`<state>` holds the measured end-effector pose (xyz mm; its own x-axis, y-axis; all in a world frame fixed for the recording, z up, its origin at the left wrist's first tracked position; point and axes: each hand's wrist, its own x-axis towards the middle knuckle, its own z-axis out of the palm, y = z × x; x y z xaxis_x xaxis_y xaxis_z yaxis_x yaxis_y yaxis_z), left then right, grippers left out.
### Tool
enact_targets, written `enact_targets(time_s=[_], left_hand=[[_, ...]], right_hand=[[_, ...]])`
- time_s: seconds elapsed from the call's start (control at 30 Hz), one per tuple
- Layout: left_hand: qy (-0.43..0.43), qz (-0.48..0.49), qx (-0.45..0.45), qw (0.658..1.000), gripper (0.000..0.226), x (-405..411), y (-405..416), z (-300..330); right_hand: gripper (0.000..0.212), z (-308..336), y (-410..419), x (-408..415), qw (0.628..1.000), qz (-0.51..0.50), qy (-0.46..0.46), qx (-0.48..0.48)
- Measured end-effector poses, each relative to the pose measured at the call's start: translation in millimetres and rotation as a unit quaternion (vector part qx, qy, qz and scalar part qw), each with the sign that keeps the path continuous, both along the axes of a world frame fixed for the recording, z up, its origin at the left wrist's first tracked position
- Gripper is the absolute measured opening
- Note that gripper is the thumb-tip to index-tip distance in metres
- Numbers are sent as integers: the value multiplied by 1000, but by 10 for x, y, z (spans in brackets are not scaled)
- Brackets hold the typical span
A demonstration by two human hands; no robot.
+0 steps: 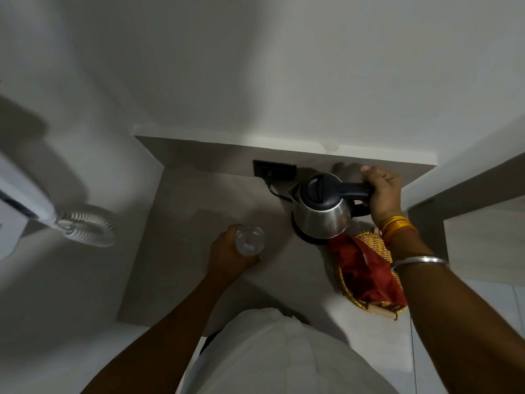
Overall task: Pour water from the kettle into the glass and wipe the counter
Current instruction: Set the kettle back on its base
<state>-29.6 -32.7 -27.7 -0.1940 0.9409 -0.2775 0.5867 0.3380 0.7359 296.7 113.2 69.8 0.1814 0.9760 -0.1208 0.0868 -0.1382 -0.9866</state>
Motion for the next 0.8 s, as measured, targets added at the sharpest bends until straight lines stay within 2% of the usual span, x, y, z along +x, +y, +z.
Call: enact_targets(time_s=[0.13, 0.33, 0.47, 0.63, 0.8], left_hand=[[-1, -11, 4, 1000, 79, 190, 26, -6], [-2, -13, 9, 1000, 79, 148, 19, -26], [1, -13, 13, 1000, 79, 166, 8, -8], [1, -16, 11, 1000, 84, 155, -11, -7], [6, -25, 14, 1000, 82, 136, -33, -21]], right_hand=[[35, -198, -38, 320, 998, -45, 13, -33], [32, -281, -12, 398, 997, -33, 16, -63], [32, -320, -17, 408, 998, -18, 5, -56], [38, -434, -67, 438, 998, -45, 17, -51], [34, -455, -113, 451, 997, -61, -22, -44]])
